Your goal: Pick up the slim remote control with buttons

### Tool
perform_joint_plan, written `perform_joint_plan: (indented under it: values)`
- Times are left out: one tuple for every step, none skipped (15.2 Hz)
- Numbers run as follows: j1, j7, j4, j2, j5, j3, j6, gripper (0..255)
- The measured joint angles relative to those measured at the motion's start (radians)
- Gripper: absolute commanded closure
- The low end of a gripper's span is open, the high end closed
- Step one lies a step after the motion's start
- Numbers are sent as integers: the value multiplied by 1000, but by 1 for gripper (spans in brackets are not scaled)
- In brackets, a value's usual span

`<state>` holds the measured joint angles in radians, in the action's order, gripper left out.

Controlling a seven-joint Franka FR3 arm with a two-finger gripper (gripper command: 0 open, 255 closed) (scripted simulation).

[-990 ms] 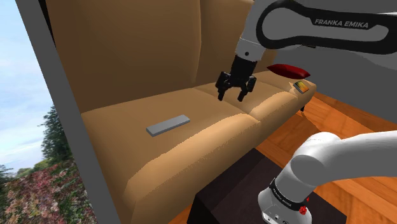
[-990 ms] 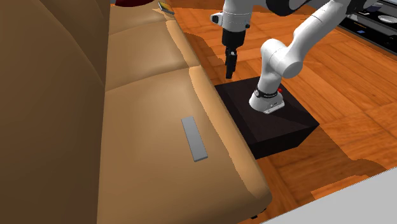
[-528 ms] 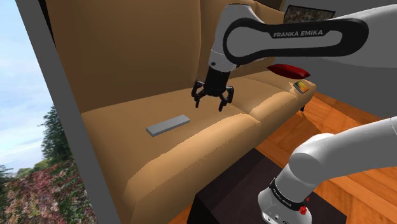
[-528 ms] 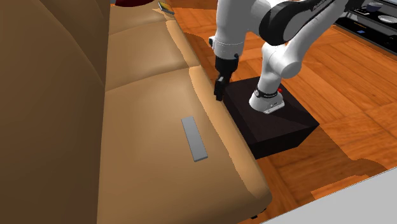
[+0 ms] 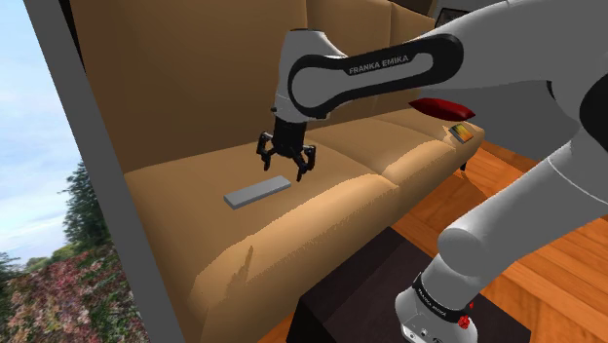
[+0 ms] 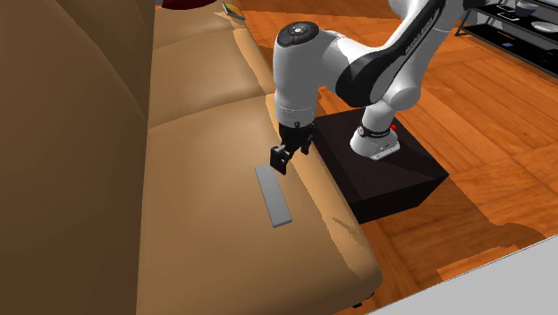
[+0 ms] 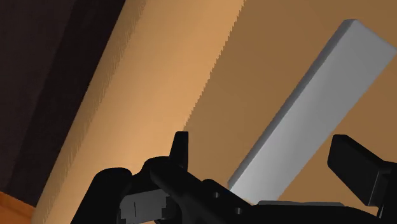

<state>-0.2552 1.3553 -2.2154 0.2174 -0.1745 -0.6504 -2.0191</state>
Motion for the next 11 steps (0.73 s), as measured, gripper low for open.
perform_joint_plan:
  values:
    - [-12,69,20,-50,28,-21,-19,0]
    - [-21,138,42,-98,58,-39,-35,0]
    - [-30,205,68,-151,93,-51,-47,0]
    - [-32,275,102,-201,129,-60,-49,0]
    - [-31,346,134,-258,169,-65,-58,0]
    - [-24,416,163,-315,210,-65,-68,0]
    - [-20,451,173,-344,231,-59,-78,0]
    - [-13,476,180,-367,248,-57,-86,0]
    - [-10,489,181,-379,258,-54,-95,0]
    - [-7,498,174,-386,264,-53,-107,0]
    - [-5,504,167,-393,269,-52,-118,0]
